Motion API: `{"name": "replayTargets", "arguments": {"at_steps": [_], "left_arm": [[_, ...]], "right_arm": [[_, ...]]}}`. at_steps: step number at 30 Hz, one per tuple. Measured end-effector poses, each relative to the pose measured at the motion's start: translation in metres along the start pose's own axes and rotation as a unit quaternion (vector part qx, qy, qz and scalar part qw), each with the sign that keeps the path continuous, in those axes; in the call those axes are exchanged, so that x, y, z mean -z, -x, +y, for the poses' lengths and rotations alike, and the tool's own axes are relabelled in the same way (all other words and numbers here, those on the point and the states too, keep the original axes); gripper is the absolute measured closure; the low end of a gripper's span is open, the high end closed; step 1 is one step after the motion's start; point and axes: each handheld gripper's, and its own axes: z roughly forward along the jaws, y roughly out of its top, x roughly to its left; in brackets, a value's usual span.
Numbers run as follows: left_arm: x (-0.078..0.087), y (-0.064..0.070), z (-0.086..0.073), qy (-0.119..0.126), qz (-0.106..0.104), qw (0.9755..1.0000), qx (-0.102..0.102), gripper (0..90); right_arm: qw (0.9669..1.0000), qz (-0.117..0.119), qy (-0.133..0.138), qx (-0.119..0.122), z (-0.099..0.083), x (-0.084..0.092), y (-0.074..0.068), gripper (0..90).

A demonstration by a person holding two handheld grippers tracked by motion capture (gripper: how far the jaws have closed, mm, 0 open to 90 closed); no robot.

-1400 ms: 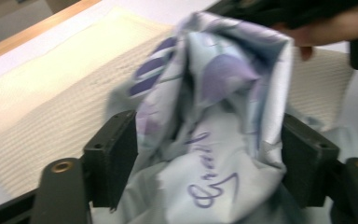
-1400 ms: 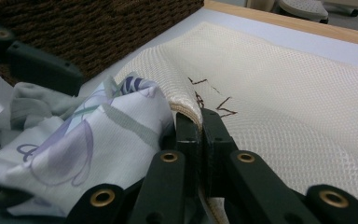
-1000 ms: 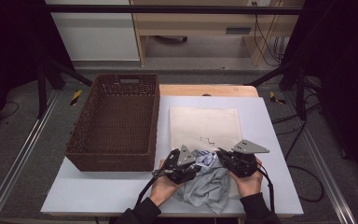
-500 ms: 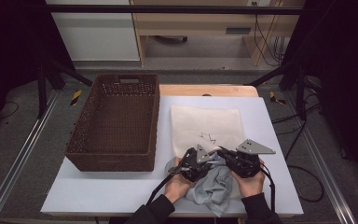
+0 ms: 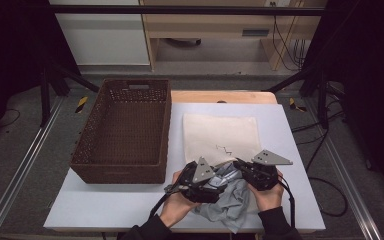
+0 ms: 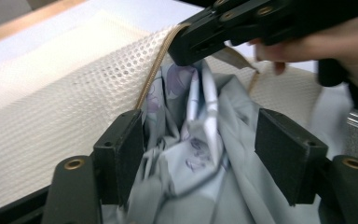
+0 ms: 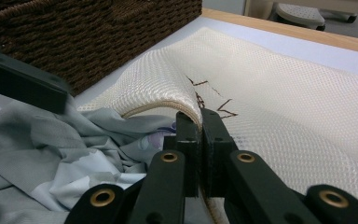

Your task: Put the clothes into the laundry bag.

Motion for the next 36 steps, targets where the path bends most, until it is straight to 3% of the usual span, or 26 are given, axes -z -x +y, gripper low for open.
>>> {"name": "replayTargets", "arguments": {"at_steps": [4,6,9,11,16,19,25,28,31,36], "left_arm": [[0.002,-0.001,-0.019,-0.017,-0.013,0.9995,0.022,28.7],[-0.010,-0.001,-0.028,-0.043,-0.004,0.9988,0.022,28.0],[-0.028,-0.001,-0.038,-0.055,-0.008,0.9979,0.034,28.3],[-0.035,0.000,-0.043,-0.064,-0.002,0.9972,0.039,36.7],[-0.038,-0.001,-0.042,-0.069,-0.009,0.9966,0.045,65.0],[-0.038,0.001,-0.038,-0.060,-0.001,0.9974,0.041,71.7],[-0.047,0.000,-0.015,-0.036,0.021,0.9986,0.032,72.7],[-0.061,-0.004,-0.009,-0.039,0.025,0.9982,0.039,72.3],[-0.075,-0.006,-0.010,-0.049,0.050,0.9973,0.024,70.8],[-0.081,-0.012,-0.016,-0.049,0.038,0.9973,0.039,58.3]], "right_arm": [[1.0000,0.000,-0.001,-0.002,0.000,-0.001,0.000,87.2],[1.0000,0.000,-0.004,-0.002,-0.001,-0.002,0.000,87.3],[1.0000,-0.001,-0.007,0.002,-0.001,-0.003,-0.002,87.2],[1.0000,0.001,-0.009,0.001,-0.002,-0.003,-0.001,87.2],[1.0000,0.004,-0.009,0.002,-0.002,-0.003,-0.002,87.4],[1.0000,0.006,-0.005,0.001,-0.001,-0.002,-0.003,87.5],[0.9999,0.012,0.003,0.002,0.002,0.001,-0.005,87.6],[0.9999,0.013,0.010,0.001,0.004,0.003,-0.004,87.6],[0.9998,0.015,0.013,0.002,0.004,0.004,-0.004,87.5],[0.9999,0.014,-0.001,0.001,0.000,-0.001,-0.004,87.6]]}}
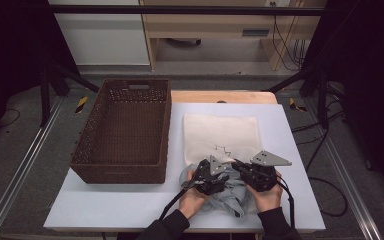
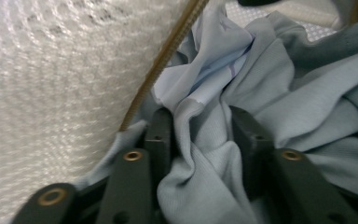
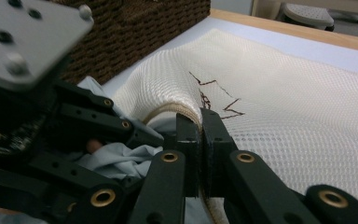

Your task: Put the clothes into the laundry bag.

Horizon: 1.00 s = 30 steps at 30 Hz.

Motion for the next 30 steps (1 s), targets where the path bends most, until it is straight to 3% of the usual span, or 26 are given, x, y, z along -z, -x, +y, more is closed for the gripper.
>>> {"name": "replayTargets", "arguments": {"at_steps": [2,5,8,12,15,19,22,24,27,30], "left_arm": [[0.009,0.001,0.000,0.000,-0.009,0.9999,0.005,49.9],[0.032,0.005,0.000,0.008,-0.016,0.9998,-0.006,36.7],[0.060,0.003,-0.001,0.026,-0.021,0.9994,-0.010,31.8],[0.084,-0.008,-0.008,0.025,0.019,0.9992,-0.026,26.9],[0.081,-0.017,-0.017,0.001,0.029,0.9996,-0.003,23.6],[0.065,-0.026,-0.025,-0.027,0.019,0.9993,0.016,21.4],[0.063,-0.026,-0.028,-0.018,0.008,0.9996,0.018,41.4],[0.066,-0.025,-0.029,0.003,-0.009,0.9998,0.017,66.2],[0.068,-0.020,-0.028,0.011,-0.017,0.9997,0.011,78.5],[0.067,-0.015,-0.028,0.020,-0.041,0.9990,0.005,80.3]], "right_arm": [[1.0000,0.000,-0.003,0.001,-0.001,-0.001,0.001,87.6],[1.0000,-0.003,-0.003,-0.002,-0.002,-0.002,0.002,87.5],[1.0000,-0.005,-0.002,-0.001,-0.003,-0.001,0.002,87.5],[1.0000,-0.006,-0.003,-0.001,-0.003,-0.002,0.002,87.5],[1.0000,-0.007,-0.004,-0.002,-0.003,-0.002,0.002,87.5],[0.9999,-0.007,-0.008,-0.004,-0.004,-0.002,0.002,87.5],[0.9999,-0.006,-0.008,-0.005,-0.004,-0.003,0.002,87.4],[0.9999,-0.007,-0.007,-0.003,-0.004,-0.003,0.002,87.4],[1.0000,-0.009,-0.004,0.001,-0.004,-0.002,0.002,87.2],[1.0000,-0.001,-0.007,-0.001,-0.003,-0.002,0.004,86.6]]}}
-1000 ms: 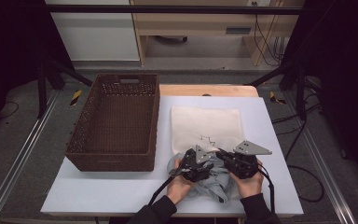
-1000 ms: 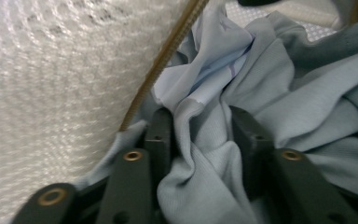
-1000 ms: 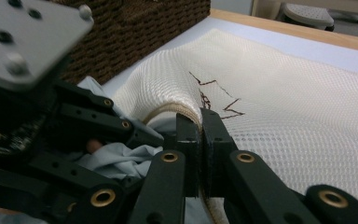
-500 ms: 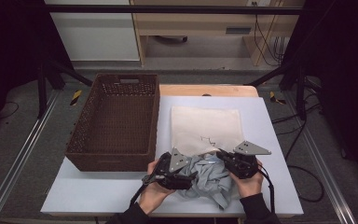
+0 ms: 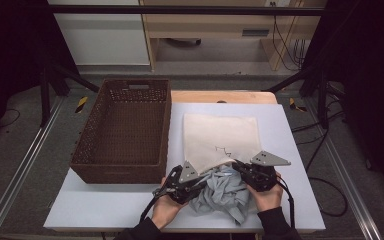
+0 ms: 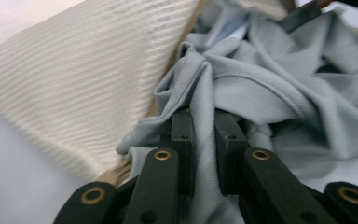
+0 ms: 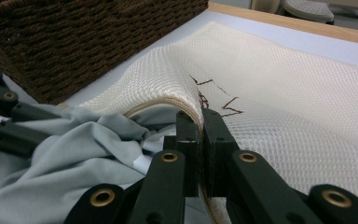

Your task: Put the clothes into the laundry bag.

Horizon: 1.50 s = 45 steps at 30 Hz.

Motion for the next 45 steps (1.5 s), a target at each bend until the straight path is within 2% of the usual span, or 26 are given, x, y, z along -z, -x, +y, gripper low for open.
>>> {"name": "replayTargets", "arguments": {"at_steps": [2,4,8,11,14,18,21,24,29,32,33,35,40,43,45], "left_arm": [[-0.001,0.004,0.001,0.009,-0.019,0.9998,0.003,79.4],[-0.002,0.008,0.003,0.014,-0.027,0.9995,0.009,74.1],[-0.009,0.014,0.009,0.014,-0.020,0.9997,0.000,77.0],[-0.018,0.018,0.017,0.017,-0.005,0.9999,-0.002,80.7],[-0.031,0.021,0.024,0.008,0.016,0.9998,-0.013,81.7],[-0.045,0.016,0.030,0.000,0.039,0.9991,-0.019,81.6],[-0.056,0.007,0.029,-0.015,0.059,0.9981,-0.009,80.9],[-0.068,-0.001,0.026,-0.033,0.094,0.9949,-0.013,80.5],[-0.070,0.000,0.024,-0.031,0.111,0.9931,-0.021,77.5],[-0.057,0.002,0.025,-0.008,0.085,0.9964,-0.001,65.0],[-0.048,0.002,0.025,0.000,0.071,0.9975,0.002,60.5],[-0.032,0.004,0.026,0.007,0.056,0.9984,0.003,51.5],[0.006,0.016,0.029,0.031,0.026,0.9990,-0.018,41.2],[0.013,0.025,0.027,0.024,0.008,0.9991,-0.034,36.0],[0.005,0.030,0.025,-0.002,-0.003,0.9994,-0.034,31.2]], "right_arm": [[1.0000,0.001,0.003,-0.006,0.001,0.001,0.001,86.8],[0.9999,0.005,0.000,-0.013,0.001,0.001,0.002,87.0],[0.9999,0.001,-0.007,-0.015,0.003,0.001,0.002,87.1],[0.9999,0.002,-0.008,-0.013,0.003,0.000,0.001,87.0],[0.9999,0.005,-0.006,-0.013,0.004,0.001,0.000,87.0],[0.9999,0.006,-0.002,-0.008,0.003,0.002,-0.001,87.2],[0.9998,0.016,0.004,-0.008,0.003,0.002,-0.002,87.9],[0.9998,0.017,0.005,-0.008,0.003,0.002,-0.003,88.0],[0.9999,0.014,0.001,-0.003,0.002,0.000,-0.004,88.1],[0.9999,0.011,0.005,-0.001,0.001,0.000,-0.002,88.1],[0.9999,0.010,0.005,0.000,0.001,0.000,-0.002,88.1],[0.9999,0.010,0.009,0.001,0.001,0.001,-0.002,88.2],[0.9999,0.007,0.009,0.006,0.001,0.002,0.000,88.1],[1.0000,0.004,0.005,0.007,0.001,0.002,0.000,88.2],[0.9999,0.009,0.003,0.005,0.001,0.001,0.001,88.2]]}}
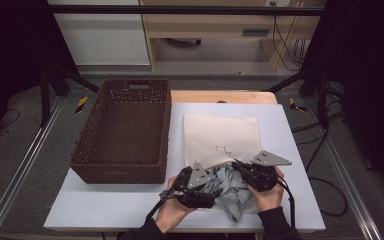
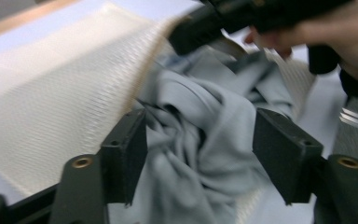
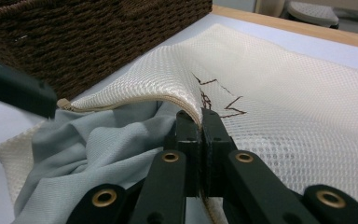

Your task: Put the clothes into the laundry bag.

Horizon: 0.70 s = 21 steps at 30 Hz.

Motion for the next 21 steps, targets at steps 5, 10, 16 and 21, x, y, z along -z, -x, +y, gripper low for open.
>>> {"name": "replayTargets", "arguments": {"at_steps": [5,10,16,21], "left_arm": [[-0.039,0.002,-0.010,-0.054,-0.004,0.9983,0.021,27.8],[-0.058,-0.007,-0.016,-0.046,0.008,0.9979,0.046,51.5],[-0.055,-0.009,-0.005,-0.023,0.043,0.9982,0.034,67.8],[-0.060,-0.017,0.004,-0.018,0.068,0.9969,0.034,67.7]], "right_arm": [[1.0000,0.000,-0.003,-0.007,0.000,-0.001,0.000,88.0],[0.9999,0.000,-0.007,-0.010,0.000,0.000,0.000,88.0],[0.9999,0.001,-0.004,-0.011,0.001,0.001,0.000,88.1],[0.9999,0.001,0.004,-0.014,0.001,0.003,0.000,88.1]]}}
